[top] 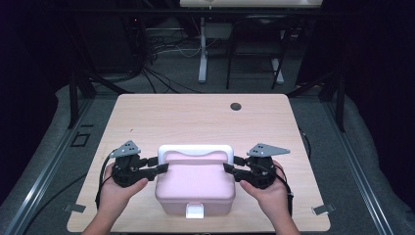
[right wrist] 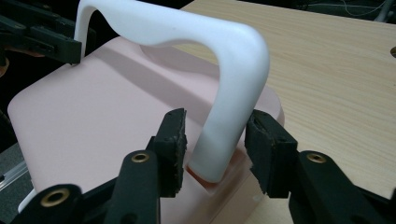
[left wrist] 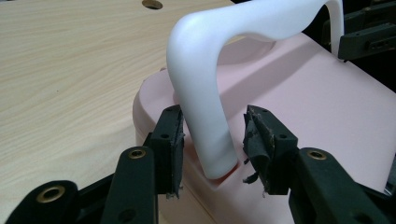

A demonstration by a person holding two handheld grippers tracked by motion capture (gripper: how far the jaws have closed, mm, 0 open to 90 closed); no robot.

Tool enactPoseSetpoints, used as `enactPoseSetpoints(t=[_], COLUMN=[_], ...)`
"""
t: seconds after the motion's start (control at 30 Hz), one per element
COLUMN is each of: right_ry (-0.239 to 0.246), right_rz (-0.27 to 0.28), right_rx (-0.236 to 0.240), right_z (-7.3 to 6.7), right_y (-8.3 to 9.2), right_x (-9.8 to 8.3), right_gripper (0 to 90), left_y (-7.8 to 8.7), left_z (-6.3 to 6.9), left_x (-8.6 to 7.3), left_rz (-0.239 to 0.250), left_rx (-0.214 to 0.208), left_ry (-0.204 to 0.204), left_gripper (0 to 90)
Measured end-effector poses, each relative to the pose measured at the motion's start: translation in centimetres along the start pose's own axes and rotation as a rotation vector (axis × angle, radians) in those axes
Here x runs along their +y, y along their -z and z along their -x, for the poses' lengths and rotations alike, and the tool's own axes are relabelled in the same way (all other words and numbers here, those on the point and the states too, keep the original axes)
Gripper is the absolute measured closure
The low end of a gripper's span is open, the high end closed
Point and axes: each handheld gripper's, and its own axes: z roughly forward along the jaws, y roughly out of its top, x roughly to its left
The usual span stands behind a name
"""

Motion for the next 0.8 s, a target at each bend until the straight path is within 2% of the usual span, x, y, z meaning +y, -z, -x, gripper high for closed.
enactPoseSetpoints(t=[0.13, 0.23, 0.8], right_ry=[0.008, 0.018, 0.060], right_rz=[0.000, 0.012, 0.026], right_rx=[-0.008, -0.019, -0.014], right_z=[-0.21, -0.26, -0.83], right_y=[-0.08, 0.10, 0.79], right_x=[-0.09, -0.18, -0.42], right_gripper=[61.8, 67.2, 73.2], left_y=[0.05, 0.26, 0.80], left_z=[0.09, 0.13, 0.62], left_x=[0.02, 0.00, -0.34], left_rz=[0.003, 0.004, 0.030], left_rx=[0.012, 0.018, 0.020], left_ry=[-0.002, -0.015, -0.032], left_gripper=[62.4, 67.4, 73.5])
